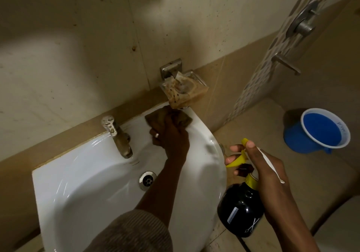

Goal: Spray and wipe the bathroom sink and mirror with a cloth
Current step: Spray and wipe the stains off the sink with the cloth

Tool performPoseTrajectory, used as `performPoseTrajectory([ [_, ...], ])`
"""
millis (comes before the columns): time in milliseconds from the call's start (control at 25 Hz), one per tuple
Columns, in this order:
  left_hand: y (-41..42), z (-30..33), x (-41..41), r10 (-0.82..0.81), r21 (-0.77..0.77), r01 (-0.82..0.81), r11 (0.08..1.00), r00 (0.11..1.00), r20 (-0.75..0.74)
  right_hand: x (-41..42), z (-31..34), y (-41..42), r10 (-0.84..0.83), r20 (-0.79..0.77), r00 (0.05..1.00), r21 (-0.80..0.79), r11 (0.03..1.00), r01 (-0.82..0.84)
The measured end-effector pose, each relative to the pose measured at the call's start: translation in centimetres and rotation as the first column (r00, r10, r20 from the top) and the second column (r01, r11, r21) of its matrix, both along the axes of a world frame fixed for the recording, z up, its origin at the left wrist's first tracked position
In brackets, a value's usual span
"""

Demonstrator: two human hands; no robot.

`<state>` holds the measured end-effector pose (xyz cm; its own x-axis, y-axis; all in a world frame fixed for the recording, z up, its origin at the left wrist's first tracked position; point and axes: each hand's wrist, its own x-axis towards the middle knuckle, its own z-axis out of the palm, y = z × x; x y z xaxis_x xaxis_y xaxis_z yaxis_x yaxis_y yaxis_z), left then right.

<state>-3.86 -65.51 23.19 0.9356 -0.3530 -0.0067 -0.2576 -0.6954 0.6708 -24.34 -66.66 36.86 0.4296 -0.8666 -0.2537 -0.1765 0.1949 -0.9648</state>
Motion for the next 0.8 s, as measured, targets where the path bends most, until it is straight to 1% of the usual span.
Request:
performPoseTrajectory([
  [80,-1.0,0.3,-1.4,-0.057,-0.039,0.054,0.998,0.996,-0.064,0.1,-0.3,-0.2,-0.003,-0.012,1.0,-0.013,1.0,0.003],
  [160,-1.8,0.2,-2.6,-0.197,-0.064,0.191,0.979,0.976,-0.097,-0.3,-0.4,-0.3,-0.011,-0.02,1.0,-0.023,1.0,0.01],
  [240,-2.1,0.1,-3.9,-0.365,-0.111,0.353,0.929,0.925,-0.109,-0.7,-0.3,-0.5,-0.018,-0.015,1.0,-0.019,1.0,0.018],
  [280,-1.9,0.3,-4.8,-0.42,-0.12,0.407,0.905,0.901,-0.109,-0.9,-0.1,-0.5,-0.024,-0.009,1.0,-0.012,1.0,0.024],
  [320,-1.7,0.1,-5.8,-0.46,-0.127,0.448,0.885,0.882,-0.098,-0.9,0.1,-0.6,-0.03,-0.005,1.0,-0.009,1.0,0.03],
  [400,-0.4,0.2,-8.0,-0.539,-0.196,0.517,0.833,0.839,-0.079,-1.1,0.4,-0.8,-0.026,0.0,1.0,-0.014,1.0,0.026],
  [480,1.3,-0.5,-9.7,-0.654,-0.277,0.615,0.738,0.753,-0.071,-1.1,1.0,-0.8,-0.025,0.02,1.0,-0.002,1.0,0.025],
  [520,2.3,-1.0,-10.4,-0.699,-0.293,0.66,0.691,0.714,-0.043,-1.0,1.2,-0.8,-0.024,0.031,0.999,0.006,1.0,0.024],
  [560,3.5,-1.4,-10.9,-0.706,-0.298,0.676,0.674,0.708,0.012,-0.8,1.4,-0.6,-0.024,0.04,0.999,0.013,1.0,0.023],
  [600,4.7,-1.7,-11.7,-0.697,-0.358,0.653,0.667,0.717,0.01,-0.6,1.5,-0.5,-0.021,0.043,0.999,0.018,1.0,0.02],
  [680,8.4,-0.9,-12.2,-0.768,-0.437,0.694,0.573,0.64,0.008,0.0,1.2,-0.1,-0.013,0.035,0.999,0.006,1.0,0.013],
  [720,10.3,-0.4,-11.7,-0.819,-0.426,0.744,0.515,0.574,0.011,0.3,0.8,0.2,-0.013,0.023,1.0,-0.004,1.0,0.013],
  [760,11.9,0.2,-11.1,-0.856,-0.426,0.764,0.484,0.516,-0.047,0.5,0.7,0.5,-0.011,0.017,1.0,-0.003,1.0,0.011],
  [800,13.5,0.8,-10.3,-0.878,-0.409,0.78,0.473,0.459,-0.139,0.7,0.6,0.8,-0.003,0.019,1.0,0.004,1.0,0.003],
])
